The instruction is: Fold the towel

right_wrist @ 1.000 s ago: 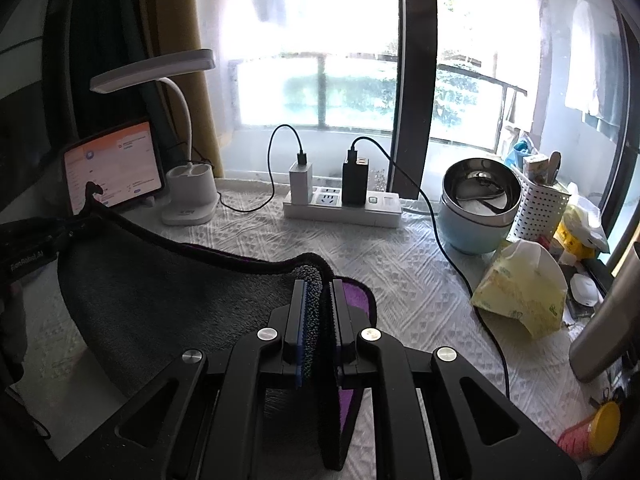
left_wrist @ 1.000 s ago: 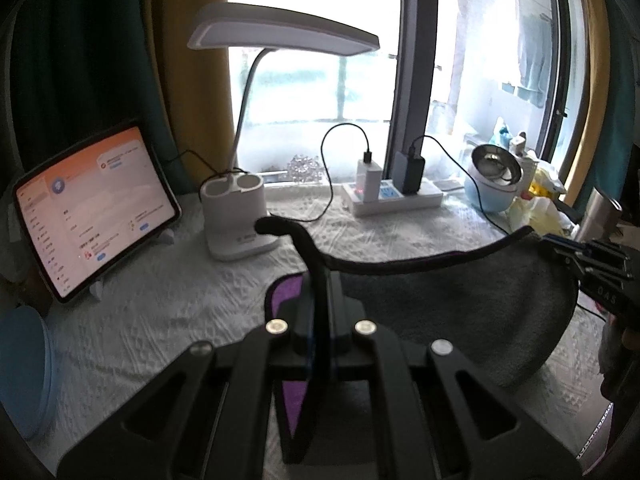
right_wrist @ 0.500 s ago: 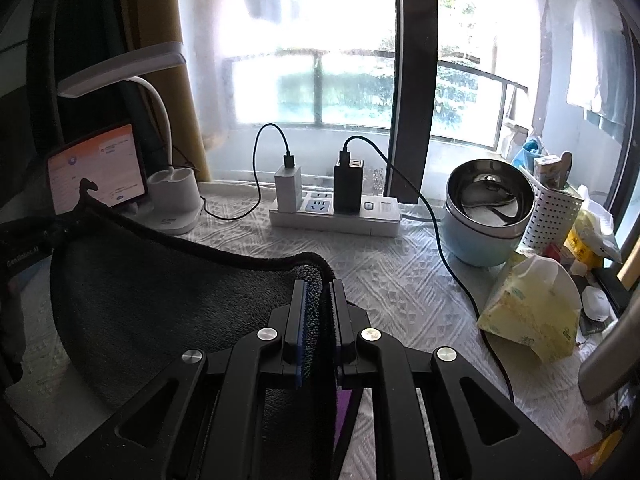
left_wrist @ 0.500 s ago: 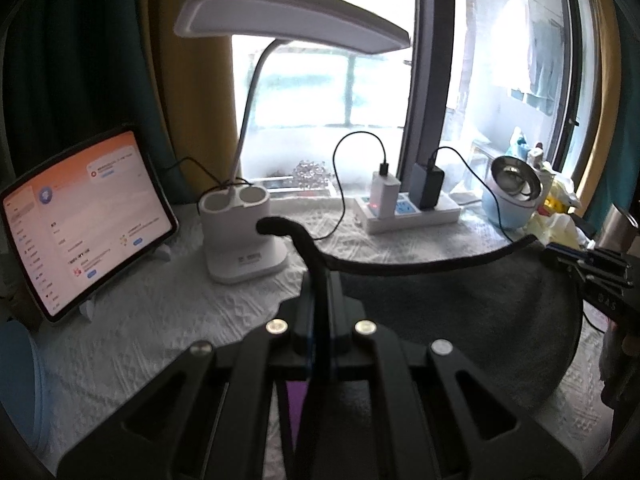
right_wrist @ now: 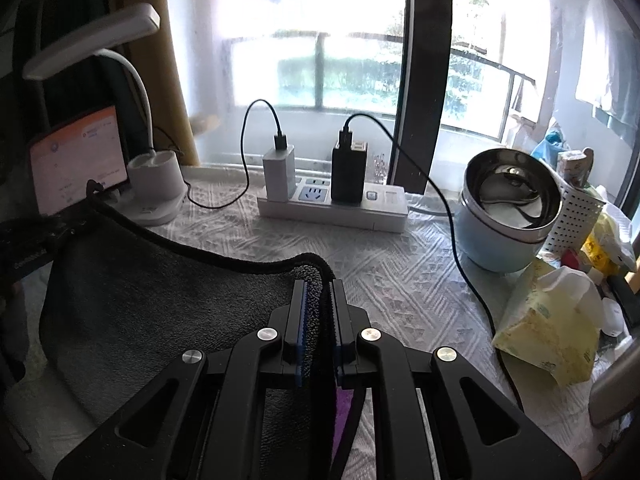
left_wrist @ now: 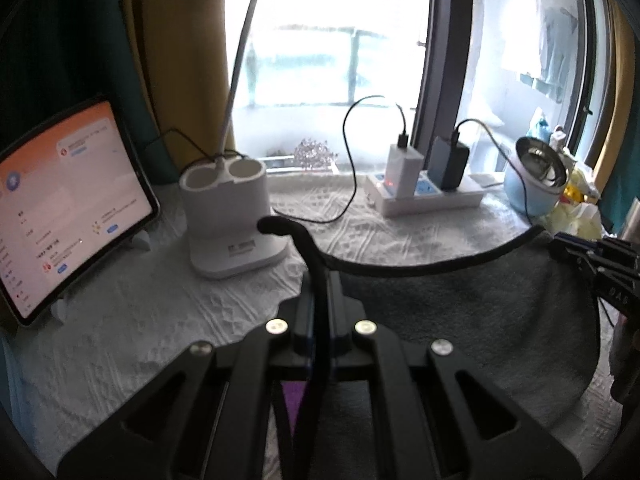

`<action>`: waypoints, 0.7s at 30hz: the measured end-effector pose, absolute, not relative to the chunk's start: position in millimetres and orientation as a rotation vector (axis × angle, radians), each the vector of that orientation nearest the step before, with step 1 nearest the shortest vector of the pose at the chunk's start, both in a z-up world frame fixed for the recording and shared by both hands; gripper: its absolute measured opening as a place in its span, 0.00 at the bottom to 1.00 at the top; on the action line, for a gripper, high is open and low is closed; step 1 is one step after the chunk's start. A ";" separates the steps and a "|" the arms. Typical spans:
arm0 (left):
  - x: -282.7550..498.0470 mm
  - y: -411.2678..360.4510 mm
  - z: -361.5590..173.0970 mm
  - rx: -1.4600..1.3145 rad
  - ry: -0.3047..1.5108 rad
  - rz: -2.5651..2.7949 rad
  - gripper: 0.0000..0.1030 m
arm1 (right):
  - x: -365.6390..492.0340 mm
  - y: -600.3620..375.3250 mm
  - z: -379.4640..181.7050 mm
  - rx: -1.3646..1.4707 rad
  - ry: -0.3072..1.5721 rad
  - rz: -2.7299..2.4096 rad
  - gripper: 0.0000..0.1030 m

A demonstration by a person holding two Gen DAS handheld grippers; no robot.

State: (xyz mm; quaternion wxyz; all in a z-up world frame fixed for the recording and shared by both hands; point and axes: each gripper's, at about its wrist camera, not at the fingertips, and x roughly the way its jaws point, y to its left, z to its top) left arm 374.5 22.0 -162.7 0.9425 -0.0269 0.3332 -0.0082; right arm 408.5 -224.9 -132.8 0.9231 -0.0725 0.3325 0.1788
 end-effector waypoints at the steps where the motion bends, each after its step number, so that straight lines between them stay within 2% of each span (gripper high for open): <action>1: 377.2 22.3 -165.6 -0.056 0.687 -0.017 0.05 | 410.5 -224.5 -135.6 -0.151 0.689 0.366 0.11; 21: 414.7 25.9 -216.4 -0.051 0.844 0.012 0.06 | 447.6 -223.9 -189.9 -0.146 0.843 0.348 0.11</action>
